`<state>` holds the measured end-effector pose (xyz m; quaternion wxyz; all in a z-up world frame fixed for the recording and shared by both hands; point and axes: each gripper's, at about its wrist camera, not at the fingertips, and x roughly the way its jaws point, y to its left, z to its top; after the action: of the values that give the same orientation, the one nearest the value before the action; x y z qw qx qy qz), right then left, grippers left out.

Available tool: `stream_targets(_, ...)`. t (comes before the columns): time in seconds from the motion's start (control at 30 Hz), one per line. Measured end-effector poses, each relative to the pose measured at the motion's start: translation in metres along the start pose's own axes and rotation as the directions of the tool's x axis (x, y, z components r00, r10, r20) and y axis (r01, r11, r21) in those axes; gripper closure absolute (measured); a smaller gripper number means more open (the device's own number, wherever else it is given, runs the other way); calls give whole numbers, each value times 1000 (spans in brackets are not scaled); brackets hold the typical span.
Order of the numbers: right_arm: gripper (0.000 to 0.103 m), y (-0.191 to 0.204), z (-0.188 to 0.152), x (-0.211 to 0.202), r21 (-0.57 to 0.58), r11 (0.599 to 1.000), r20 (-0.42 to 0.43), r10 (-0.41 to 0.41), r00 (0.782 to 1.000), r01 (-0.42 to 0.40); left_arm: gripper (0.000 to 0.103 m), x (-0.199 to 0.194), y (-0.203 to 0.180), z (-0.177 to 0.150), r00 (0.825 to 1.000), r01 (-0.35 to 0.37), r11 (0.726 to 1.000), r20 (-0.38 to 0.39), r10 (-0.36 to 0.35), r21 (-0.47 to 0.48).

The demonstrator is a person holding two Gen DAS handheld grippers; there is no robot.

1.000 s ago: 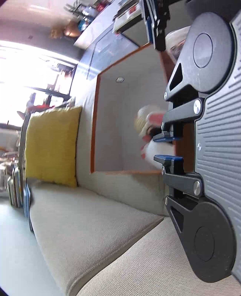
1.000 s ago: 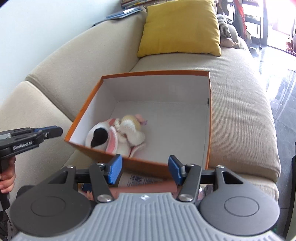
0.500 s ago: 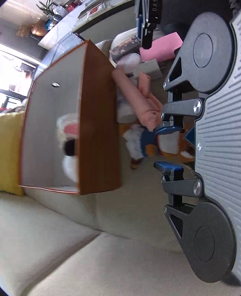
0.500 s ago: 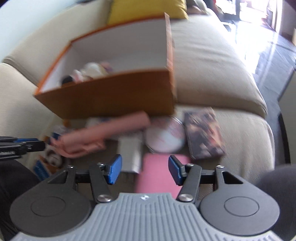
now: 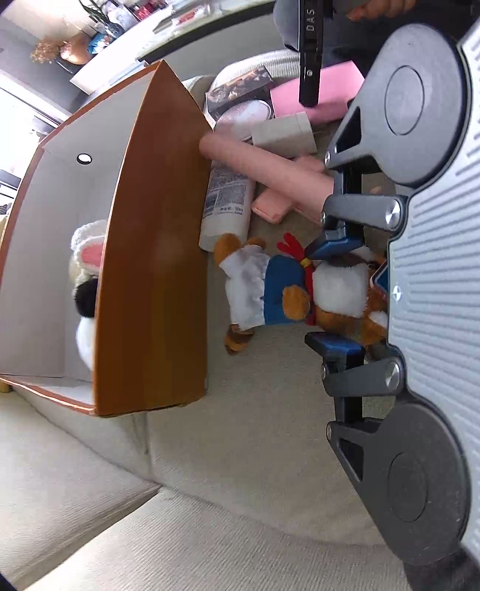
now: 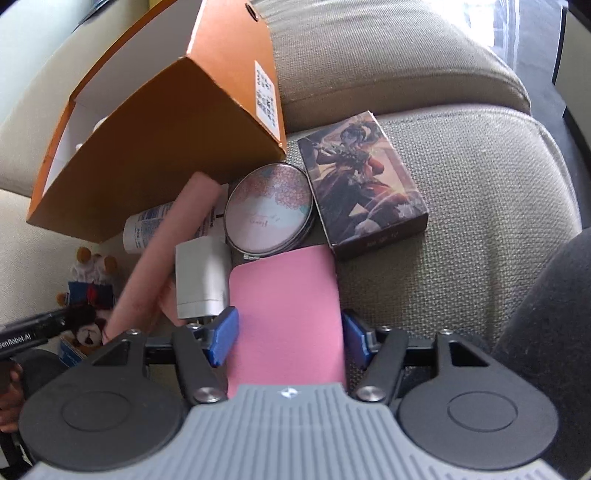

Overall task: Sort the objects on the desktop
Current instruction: 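Grasp the duck plush with the left gripper while the right grasps the pink card case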

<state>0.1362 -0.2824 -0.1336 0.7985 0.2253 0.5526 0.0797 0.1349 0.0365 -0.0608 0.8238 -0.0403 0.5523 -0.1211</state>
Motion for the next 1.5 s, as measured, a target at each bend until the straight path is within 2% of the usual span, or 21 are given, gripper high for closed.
stream_targets(0.1, 42, 0, -2, 0, -16, 1000, 5, 16, 1000, -16, 45, 8, 6, 1, 999, 30, 999, -26, -31, -37)
stream_targets(0.2, 46, 3, -6, -4, -37, 999, 13, 8, 1000, -8, 44, 16, 9, -1, 998, 53, 997, -42, -56, -57)
stream_targets(0.37, 68, 11, -6, -20, -51, 999, 32, -4, 999, 6, 47, 16, 9, -4, 998, 57, 995, -25, -59, -76)
stream_targets(0.47, 76, 19, -8, -34, -69, 998, 40, 16, 999, -13, 48, 15, 8, -5, 998, 53, 995, -20, -55, -82)
stream_targets(0.53, 79, 28, -11, -39, -87, 996, 33, 20, 999, -18, 48, 14, 7, -6, 999, 47, 996, -15, -48, -81)
stream_targets(0.63, 79, 39, -13, -43, -127, 992, 29, 30, 999, -26, 48, 14, 6, -7, 999, 41, 996, -9, -42, -81)
stream_targets(0.8, 77, 47, -9, -34, -130, 990, 14, 56, 998, -54, 49, 13, 5, -7, 999, 41, 995, -4, -41, -90)
stream_targets(0.93, 78, 58, -12, -23, -162, 986, 21, -21, 1000, 24, 50, 11, 5, -8, 999, 35, 995, 0, -35, -98)
stream_targets(1.0, 79, 60, -13, -26, -163, 986, 23, -26, 999, 30, 52, 6, 3, -9, 1000, 26, 995, 11, -25, -94)
stream_targets(1.2, 81, 71, -15, -43, -209, 975, 56, -61, 997, 71, 53, -25, 0, -9, 996, 34, 996, 84, -27, -82)
stream_targets(1.33, 83, 85, -15, -64, -266, 959, 118, -69, 991, 99, 53, -53, -8, -5, 989, 33, 998, 143, -25, -54)
stream_targets(1.5, 83, 104, -4, -94, -314, 945, 189, -30, 982, 89, 53, -85, -21, 8, 972, 75, 997, 224, -66, -29)
